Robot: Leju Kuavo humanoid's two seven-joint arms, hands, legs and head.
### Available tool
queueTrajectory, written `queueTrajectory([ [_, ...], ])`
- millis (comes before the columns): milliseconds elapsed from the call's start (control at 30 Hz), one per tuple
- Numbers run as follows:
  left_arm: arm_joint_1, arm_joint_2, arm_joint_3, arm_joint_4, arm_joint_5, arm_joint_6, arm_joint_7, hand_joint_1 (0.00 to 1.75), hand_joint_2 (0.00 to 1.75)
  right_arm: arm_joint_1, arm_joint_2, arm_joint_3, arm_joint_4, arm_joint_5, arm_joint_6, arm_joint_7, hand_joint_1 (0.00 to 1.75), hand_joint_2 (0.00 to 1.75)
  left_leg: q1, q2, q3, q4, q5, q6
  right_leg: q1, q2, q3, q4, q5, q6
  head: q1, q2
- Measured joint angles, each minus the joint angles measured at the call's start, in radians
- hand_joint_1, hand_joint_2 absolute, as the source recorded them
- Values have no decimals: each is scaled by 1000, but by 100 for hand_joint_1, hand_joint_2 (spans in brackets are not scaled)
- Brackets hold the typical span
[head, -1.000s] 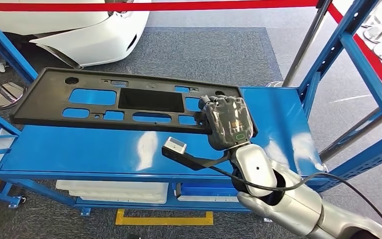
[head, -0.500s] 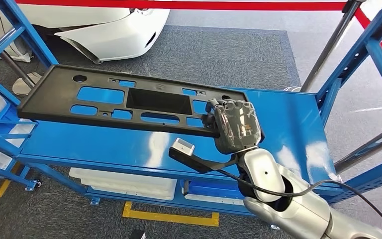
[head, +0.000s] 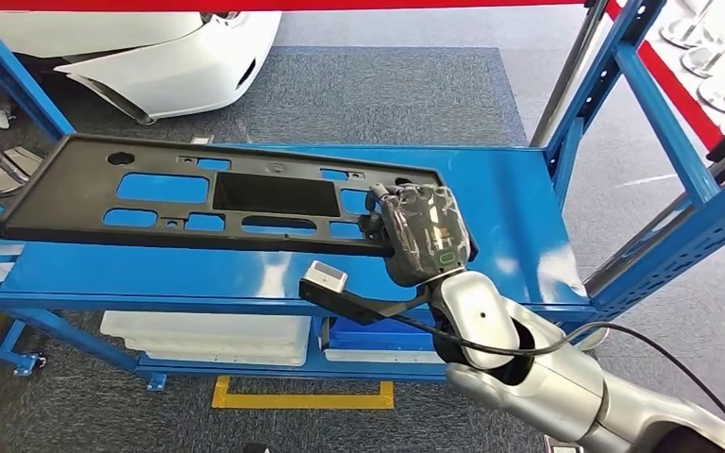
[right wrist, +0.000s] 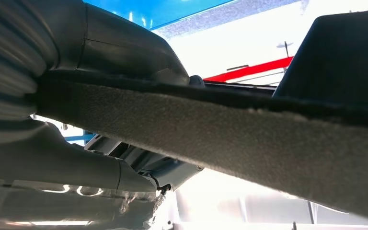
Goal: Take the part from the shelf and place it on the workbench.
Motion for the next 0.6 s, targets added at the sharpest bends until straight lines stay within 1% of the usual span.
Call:
queueTrajectory([
  [67,-1,-3,0,0,1,-2,1,0,175,-2,-2,0,0,-4,5,0,175,175,-2,5,-9,-14,17,10,-3,6,-9,-3,16,13,1,0],
  [100,-1,-4,0,0,1,-2,1,0,175,-3,-3,0,0,-6,6,0,175,175,-1,9,-16,-19,29,16,-4,6,-15,2,8,19,2,0],
  [133,-2,-6,0,0,1,-2,1,0,175,-4,-4,0,0,-8,8,0,175,175,1,15,-25,-25,42,23,-6,4,-24,21,-19,25,5,0],
  [167,-3,-7,0,0,2,-2,1,0,175,-5,-5,1,0,-10,9,0,175,175,3,20,-36,-29,54,30,-8,-1,-35,59,-62,30,10,0],
  [200,-4,-7,0,0,4,-2,1,0,175,-6,-6,1,0,-12,12,0,175,175,1,24,-48,-29,65,34,-9,-6,-48,112,-112,36,17,0],
  [233,-5,-7,0,0,6,-2,2,0,175,-7,-6,1,0,-15,14,0,175,175,0,28,-62,-28,75,37,-11,-10,-59,173,-154,40,23,0],
  [267,-5,-7,0,0,8,-3,2,0,175,-7,-6,2,0,-19,18,0,175,175,-1,31,-76,-26,85,37,-11,-12,-65,227,-175,42,27,0],
  [300,-6,-7,0,0,12,-3,0,0,175,-7,-6,3,0,-23,23,0,175,175,-2,35,-90,-23,94,37,-11,-13,-59,259,-173,43,31,0],
  [333,-6,-7,0,0,18,-2,-10,0,175,-7,-7,5,0,-27,28,0,175,175,-3,39,-104,-20,102,37,-11,-14,-39,258,-151,43,35,0],
  [367,-5,-5,1,0,26,-3,-27,0,175,-8,-7,6,0,-28,35,0,175,175,-4,42,-117,-16,110,35,-11,-18,-1,222,-123,41,39,0],
  [400,-4,2,3,-1,36,-10,-51,0,175,-7,-7,8,-1,-26,43,0,175,175,-5,46,-127,-13,116,33,-9,-27,49,160,-107,37,42,0],
  [433,-2,17,5,-3,46,-39,-77,0,175,-6,-7,9,-4,-17,57,0,175,175,-7,49,-135,-9,122,30,-4,-37,101,84,-105,29,46,0],
  [467,0,39,9,-5,54,-85,-96,0,175,-4,-7,9,-10,-6,72,1,175,175,-8,52,-139,-7,129,25,1,-46,141,21,-113,19,47,0],
  [500,2,64,13,-8,59,-142,-108,0,175,1,-7,9,-18,6,89,1,175,175,-7,57,-141,-6,135,19,6,-50,163,-20,-123,10,47,0],
  [533,4,88,18,-10,62,-200,-113,0,175,8,-8,8,-29,17,106,1,175,175,-5,61,-143,-7,143,13,12,-47,171,-41,-126,1,48,0],
  [567,5,108,22,-11,63,-239,-115,0,175,17,-9,7,-39,23,119,1,175,175,-4,66,-146,-8,148,6,10,-42,168,-48,-118,-7,47,0],
  [600,6,122,26,-12,63,-262,-116,0,175,24,-10,7,-48,27,130,1,175,175,-3,66,-151,-2,141,-1,8,-37,163,-53,-107,-15,48,0],
])
